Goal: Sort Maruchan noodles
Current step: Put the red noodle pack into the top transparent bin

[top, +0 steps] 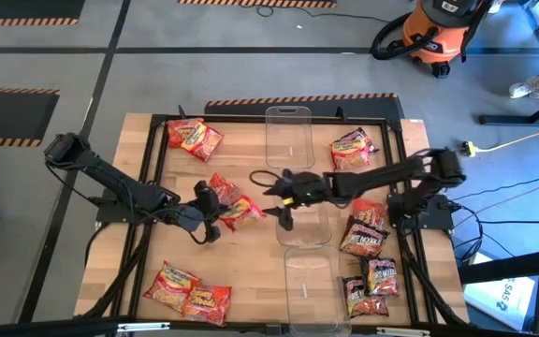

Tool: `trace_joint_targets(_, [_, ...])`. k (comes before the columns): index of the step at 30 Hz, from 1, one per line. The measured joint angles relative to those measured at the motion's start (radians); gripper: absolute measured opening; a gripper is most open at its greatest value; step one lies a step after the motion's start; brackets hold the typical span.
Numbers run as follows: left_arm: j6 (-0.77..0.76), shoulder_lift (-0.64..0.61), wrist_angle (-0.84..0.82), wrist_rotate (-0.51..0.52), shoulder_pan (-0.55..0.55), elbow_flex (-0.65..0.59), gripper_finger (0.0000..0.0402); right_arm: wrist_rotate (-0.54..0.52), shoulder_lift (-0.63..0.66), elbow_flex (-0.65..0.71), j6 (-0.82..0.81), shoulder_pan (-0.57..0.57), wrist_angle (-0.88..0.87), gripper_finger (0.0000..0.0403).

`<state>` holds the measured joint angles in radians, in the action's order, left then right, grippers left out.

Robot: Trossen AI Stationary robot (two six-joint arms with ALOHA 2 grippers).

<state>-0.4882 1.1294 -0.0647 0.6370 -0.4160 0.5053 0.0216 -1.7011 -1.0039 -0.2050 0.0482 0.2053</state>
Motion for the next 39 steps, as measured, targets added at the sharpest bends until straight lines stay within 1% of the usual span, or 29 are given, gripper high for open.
trace_joint_targets(2, [0.004,0.0,0.009,0.007,0.0,0.0,0.0,0.042,-0.032,-0.022,-0.006,-0.006,0.013,0.0266])
trace_joint_targets(4, [0.008,0.0,0.016,0.019,0.0,0.0,0.0,0.055,-0.055,-0.04,-0.018,-0.006,0.02,0.0266])
trace_joint_targets(8, [0.013,0.0,0.026,0.035,0.0,0.0,0.0,0.054,-0.095,-0.057,-0.026,-0.004,0.025,0.0266])
trace_joint_targets(15, [0.077,0.0,0.104,0.037,0.0,0.0,0.0,0.052,-0.15,-0.092,-0.035,-0.004,0.042,0.0266])
trace_joint_targets(19, [0.107,0.0,0.147,0.037,0.0,0.0,0.0,0.061,-0.151,-0.095,-0.028,-0.004,0.054,0.026])
trace_joint_targets(22, [0.138,0.001,0.193,0.037,0.0,0.0,0.0,0.084,-0.151,-0.096,-0.023,-0.004,0.076,0.0233])
trace_joint_targets(25, [0.159,0.0,0.244,0.037,0.001,0.0,0.0002,0.103,-0.149,-0.096,-0.013,-0.004,0.097,0.019])
trace_joint_targets(31, [0.143,0.0,0.263,0.026,0.003,0.0,0.0022,0.103,-0.149,-0.095,0.042,-0.003,0.087,0.0098])
trace_joint_targets(32, [0.131,0.0,0.263,0.021,0.006,0.0,0.0028,0.101,-0.149,-0.095,0.054,-0.003,0.085,0.0092])
trace_joint_targets(36, [0.1,-0.017,0.28,-0.011,0.013,0.0,0.0065,0.102,-0.129,-0.095,0.114,-0.003,0.061,0.0092])
trace_joint_targets(39, [0.099,-0.03,0.328,-0.077,0.031,0.0,0.0103,0.101,-0.097,-0.095,0.163,-0.003,0.027,0.0092])
